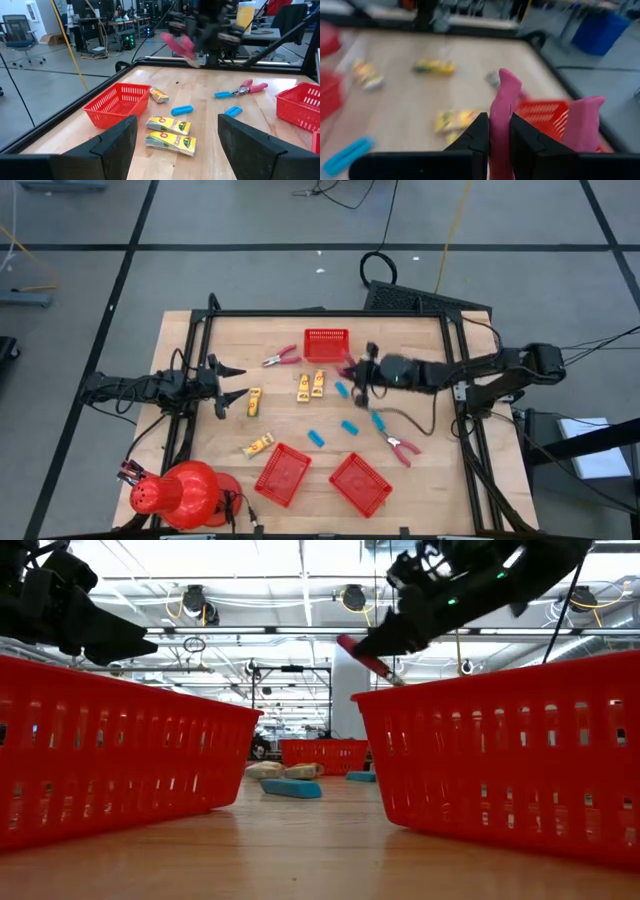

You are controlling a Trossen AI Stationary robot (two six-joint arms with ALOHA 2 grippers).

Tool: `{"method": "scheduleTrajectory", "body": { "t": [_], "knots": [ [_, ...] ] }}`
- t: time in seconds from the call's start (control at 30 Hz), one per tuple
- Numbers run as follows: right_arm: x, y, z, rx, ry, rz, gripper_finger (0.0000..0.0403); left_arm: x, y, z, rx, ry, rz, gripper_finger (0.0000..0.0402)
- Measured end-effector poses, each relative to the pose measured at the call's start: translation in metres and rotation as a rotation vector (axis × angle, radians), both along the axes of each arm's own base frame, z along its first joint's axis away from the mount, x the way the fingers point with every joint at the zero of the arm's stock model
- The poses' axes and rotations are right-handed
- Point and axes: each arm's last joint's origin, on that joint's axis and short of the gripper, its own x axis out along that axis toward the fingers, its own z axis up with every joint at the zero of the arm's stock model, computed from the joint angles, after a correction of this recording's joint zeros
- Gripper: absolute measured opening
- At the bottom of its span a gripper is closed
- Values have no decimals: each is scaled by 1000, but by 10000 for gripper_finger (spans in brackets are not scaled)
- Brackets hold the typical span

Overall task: Pick & Place School Supplies
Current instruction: Put the middle pink puncher into the top red basket

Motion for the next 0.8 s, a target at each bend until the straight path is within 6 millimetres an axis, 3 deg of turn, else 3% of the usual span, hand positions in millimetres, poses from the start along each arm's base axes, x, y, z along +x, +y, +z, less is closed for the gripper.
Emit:
{"method": "scheduleTrajectory", "body": {
  "t": [0.27,0.57,0.8],
  "knots": [
    [29,-57,-4,18,-97,14,35,0,0,0,5,0,1,273],
    [88,-96,-21,26,58,50,35,0,0,0,4,1,1,273],
    [94,-112,-29,22,195,-16,35,0,0,-1,2,9,1,273]
  ]
}}
